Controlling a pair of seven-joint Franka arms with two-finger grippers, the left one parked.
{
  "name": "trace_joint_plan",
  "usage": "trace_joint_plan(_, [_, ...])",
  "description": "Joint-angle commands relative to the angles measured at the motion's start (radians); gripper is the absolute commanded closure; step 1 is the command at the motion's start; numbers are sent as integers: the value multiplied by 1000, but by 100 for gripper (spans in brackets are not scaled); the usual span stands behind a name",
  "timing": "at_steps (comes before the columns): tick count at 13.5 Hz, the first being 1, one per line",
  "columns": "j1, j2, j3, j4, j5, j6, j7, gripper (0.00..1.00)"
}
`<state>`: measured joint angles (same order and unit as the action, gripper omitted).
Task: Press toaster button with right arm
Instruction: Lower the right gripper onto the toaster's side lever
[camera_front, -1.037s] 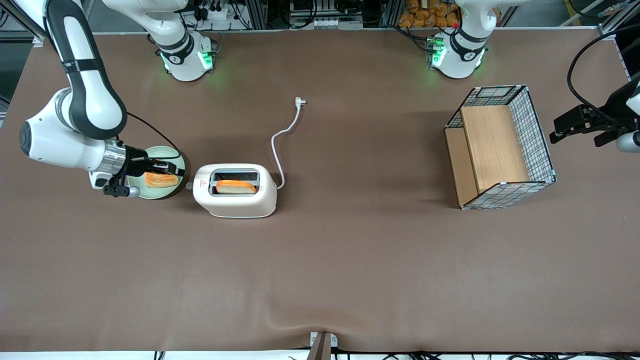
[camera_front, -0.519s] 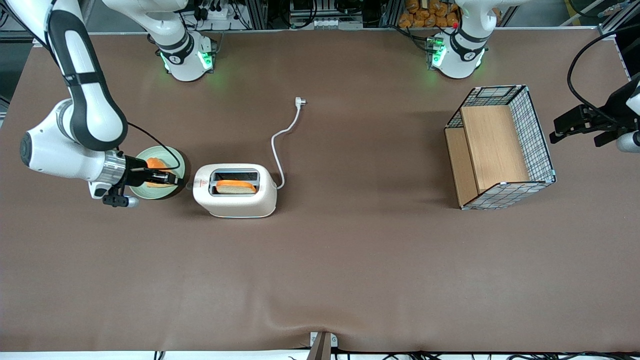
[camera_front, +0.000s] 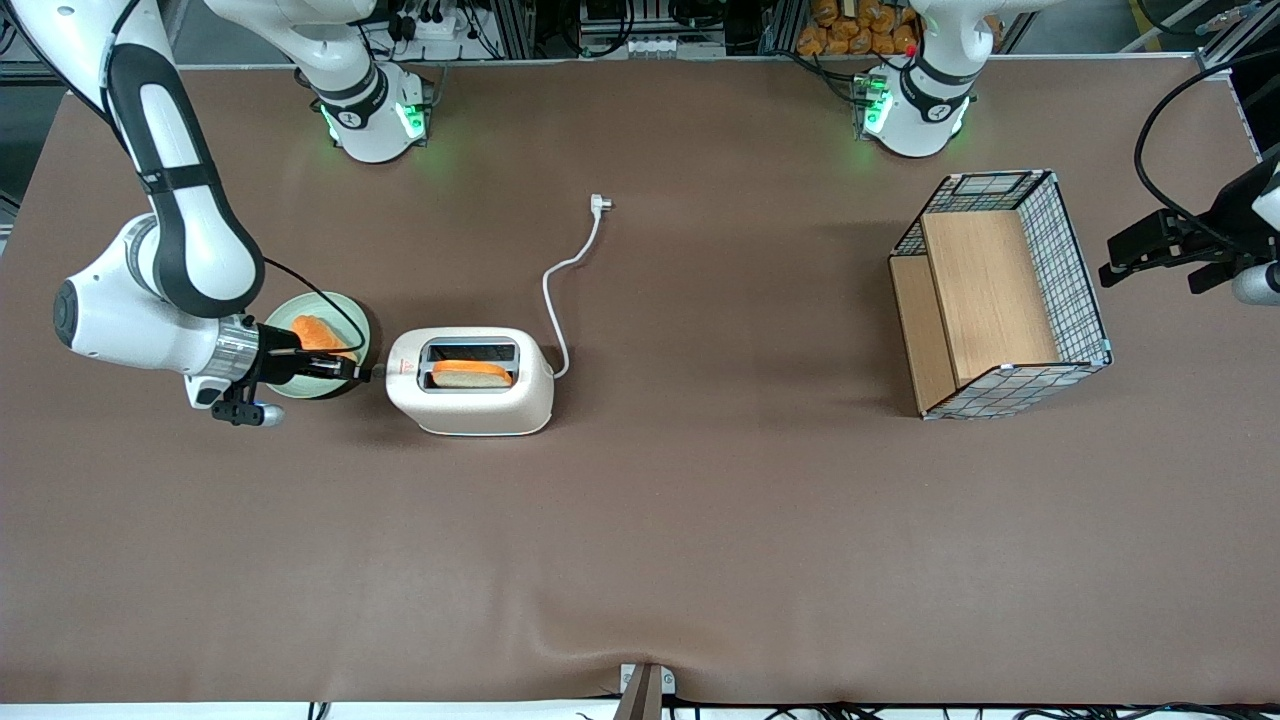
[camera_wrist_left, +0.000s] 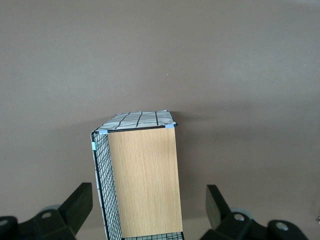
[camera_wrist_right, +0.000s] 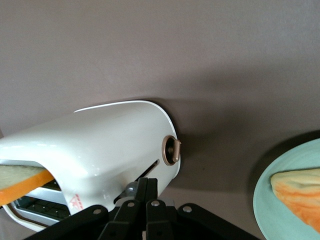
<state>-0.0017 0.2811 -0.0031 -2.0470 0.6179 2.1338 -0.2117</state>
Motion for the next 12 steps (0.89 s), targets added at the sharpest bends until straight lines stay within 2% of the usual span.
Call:
trace_joint_plan(1, [2, 7, -6, 50, 17, -52, -23, 100])
trace_joint_plan(3, [8, 7, -5, 50, 17, -65, 21, 100])
trace_joint_plan(12, [23, 55, -5, 34, 16, -42, 9, 100])
